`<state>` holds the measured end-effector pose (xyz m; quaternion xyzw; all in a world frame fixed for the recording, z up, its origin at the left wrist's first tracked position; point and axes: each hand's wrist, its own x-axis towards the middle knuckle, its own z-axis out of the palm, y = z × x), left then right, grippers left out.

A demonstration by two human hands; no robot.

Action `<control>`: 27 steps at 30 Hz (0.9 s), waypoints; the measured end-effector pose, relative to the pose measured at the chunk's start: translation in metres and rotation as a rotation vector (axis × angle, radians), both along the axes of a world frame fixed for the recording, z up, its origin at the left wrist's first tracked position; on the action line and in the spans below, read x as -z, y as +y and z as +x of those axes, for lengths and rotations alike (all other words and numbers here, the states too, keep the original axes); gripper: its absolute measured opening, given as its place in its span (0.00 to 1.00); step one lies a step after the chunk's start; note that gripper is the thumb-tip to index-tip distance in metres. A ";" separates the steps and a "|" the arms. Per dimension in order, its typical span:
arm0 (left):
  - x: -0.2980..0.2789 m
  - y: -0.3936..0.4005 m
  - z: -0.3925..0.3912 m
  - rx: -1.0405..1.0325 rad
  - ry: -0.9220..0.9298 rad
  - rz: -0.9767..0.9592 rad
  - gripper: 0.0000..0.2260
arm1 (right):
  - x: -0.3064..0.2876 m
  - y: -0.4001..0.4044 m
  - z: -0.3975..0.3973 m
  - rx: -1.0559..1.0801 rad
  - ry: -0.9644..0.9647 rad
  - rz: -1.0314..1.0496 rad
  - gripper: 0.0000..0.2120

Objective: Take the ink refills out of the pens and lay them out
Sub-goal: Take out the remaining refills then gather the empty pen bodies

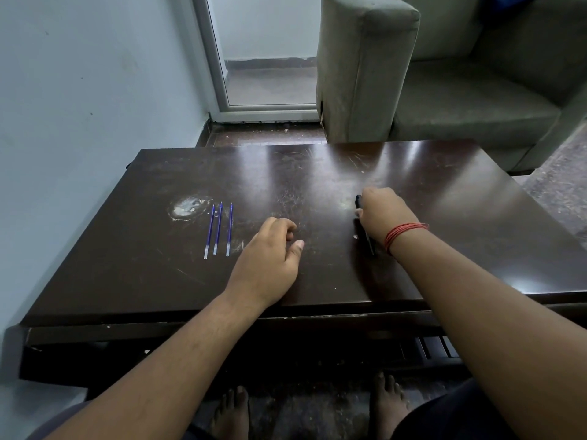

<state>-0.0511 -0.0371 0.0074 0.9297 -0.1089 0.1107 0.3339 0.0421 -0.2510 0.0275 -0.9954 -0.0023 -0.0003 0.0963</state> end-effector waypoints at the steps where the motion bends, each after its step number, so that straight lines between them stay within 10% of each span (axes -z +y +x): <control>1: 0.000 0.000 0.000 -0.001 0.001 -0.001 0.10 | -0.002 0.000 -0.001 -0.001 0.003 -0.005 0.08; 14: 0.001 0.004 0.006 -0.014 -0.018 -0.032 0.09 | -0.016 -0.039 -0.014 0.272 0.180 -0.007 0.41; 27: 0.001 0.007 0.008 -0.024 -0.012 -0.021 0.08 | -0.006 0.000 -0.009 0.174 0.176 -0.059 0.26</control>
